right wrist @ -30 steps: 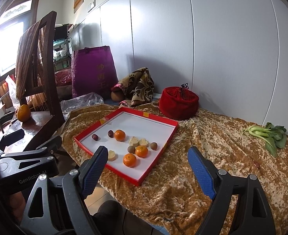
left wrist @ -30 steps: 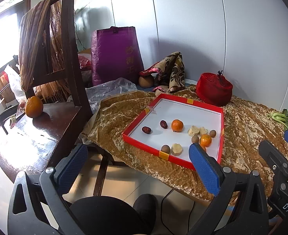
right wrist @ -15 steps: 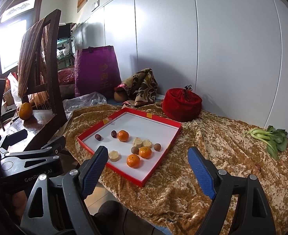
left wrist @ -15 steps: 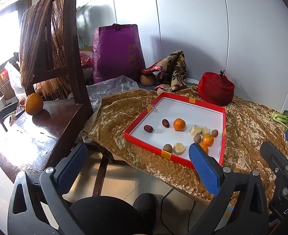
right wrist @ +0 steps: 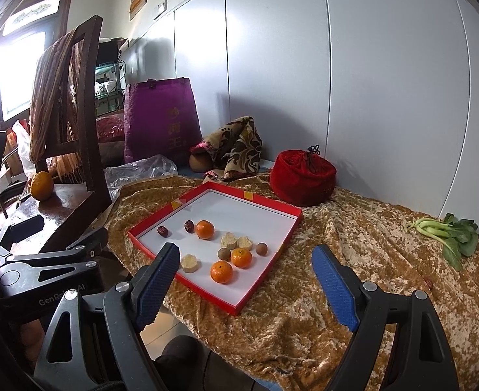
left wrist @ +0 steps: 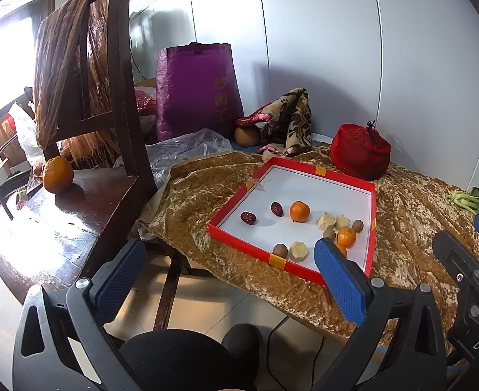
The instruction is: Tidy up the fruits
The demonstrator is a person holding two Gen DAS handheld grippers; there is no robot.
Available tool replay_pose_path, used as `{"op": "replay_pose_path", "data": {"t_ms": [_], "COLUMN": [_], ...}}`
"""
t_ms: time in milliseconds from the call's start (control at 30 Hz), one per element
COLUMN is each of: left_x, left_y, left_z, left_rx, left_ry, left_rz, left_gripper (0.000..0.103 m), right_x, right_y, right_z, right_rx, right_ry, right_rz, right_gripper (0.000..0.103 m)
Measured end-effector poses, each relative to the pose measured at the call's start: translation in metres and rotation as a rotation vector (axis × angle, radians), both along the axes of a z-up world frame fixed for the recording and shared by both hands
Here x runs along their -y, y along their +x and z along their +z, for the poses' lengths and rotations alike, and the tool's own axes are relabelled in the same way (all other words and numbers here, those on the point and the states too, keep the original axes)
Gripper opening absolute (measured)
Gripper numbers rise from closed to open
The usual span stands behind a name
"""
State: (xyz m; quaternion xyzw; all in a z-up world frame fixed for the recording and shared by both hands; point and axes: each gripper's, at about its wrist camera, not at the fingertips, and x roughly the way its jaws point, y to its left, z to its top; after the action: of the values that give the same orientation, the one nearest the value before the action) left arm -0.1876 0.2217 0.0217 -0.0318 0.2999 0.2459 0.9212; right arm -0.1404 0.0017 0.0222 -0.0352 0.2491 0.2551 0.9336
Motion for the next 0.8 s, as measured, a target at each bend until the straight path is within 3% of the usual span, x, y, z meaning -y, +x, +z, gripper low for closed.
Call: {"op": "replay_pose_path", "data": {"t_ms": [800], "left_x": [-0.019], "left_y": [0.011], "left_z": [-0.002], "left_rx": [0.011], "left_ry": [-0.036], "left_rz": [0.010], "left_gripper": [0.103], "right_x": [-0.028], "right_y": [0.004], "right_z": [0.011], "right_rx": [0.041], "right_ry": [-0.081], "right_rz": [0.020], "right_gripper": [0.085]}}
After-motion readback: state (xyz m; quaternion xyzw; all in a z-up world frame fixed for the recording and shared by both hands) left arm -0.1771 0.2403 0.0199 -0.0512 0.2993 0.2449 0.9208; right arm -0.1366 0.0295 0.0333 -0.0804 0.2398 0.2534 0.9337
